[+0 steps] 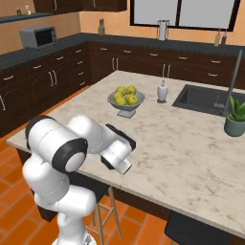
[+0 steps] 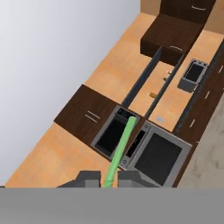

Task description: Take a straw from the drawer in front and place it inside the glass cup on the dining counter.

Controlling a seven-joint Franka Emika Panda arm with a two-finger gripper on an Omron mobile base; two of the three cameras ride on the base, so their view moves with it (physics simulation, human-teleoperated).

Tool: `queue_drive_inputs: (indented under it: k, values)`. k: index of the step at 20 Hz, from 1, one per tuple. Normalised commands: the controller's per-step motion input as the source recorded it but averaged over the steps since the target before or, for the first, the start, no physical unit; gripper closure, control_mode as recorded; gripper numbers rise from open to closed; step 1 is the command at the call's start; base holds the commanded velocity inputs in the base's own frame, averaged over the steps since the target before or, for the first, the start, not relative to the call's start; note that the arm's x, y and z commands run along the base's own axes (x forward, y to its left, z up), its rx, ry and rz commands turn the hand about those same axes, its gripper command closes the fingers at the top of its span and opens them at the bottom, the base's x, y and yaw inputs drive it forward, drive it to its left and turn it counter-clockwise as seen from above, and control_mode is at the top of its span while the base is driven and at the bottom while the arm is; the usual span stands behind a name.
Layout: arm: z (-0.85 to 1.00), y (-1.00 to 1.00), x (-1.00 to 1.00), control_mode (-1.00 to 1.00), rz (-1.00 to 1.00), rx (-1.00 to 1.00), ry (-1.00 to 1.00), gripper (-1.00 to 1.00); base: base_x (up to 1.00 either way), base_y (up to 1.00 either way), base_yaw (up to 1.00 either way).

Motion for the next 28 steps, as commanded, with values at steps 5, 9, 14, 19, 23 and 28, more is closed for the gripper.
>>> queue_drive_inputs:
  k: [5, 9, 14, 19, 23, 28]
  values:
    - [0.0, -0.51, -0.04, -1.0, -0.15, 0.01, -0.03, 1.0, 0.0, 0.0, 0.0]
    - [-0.04, -0.02, 0.0, -1.0, -0.12, 0.0, -0.05, 1.0, 0.0, 0.0, 0.0]
    - [-0.23, 0.11, 0.0, -1.0, -0.04, 0.0, -0.04, 1.0, 0.0, 0.0, 0.0]
    - [-0.28, 0.07, -0.09, -1.0, -0.02, 0.0, -0.04, 1.0, 0.0, 0.0, 0.0]
    - [-0.09, 0.13, -0.04, -1.0, -0.01, 0.0, -0.03, 1.0, 0.0, 0.0, 0.0]
    - [0.05, 0.06, 0.0, -1.0, 0.0, 0.02, -0.06, 1.0, 0.0, 0.0, 0.0]
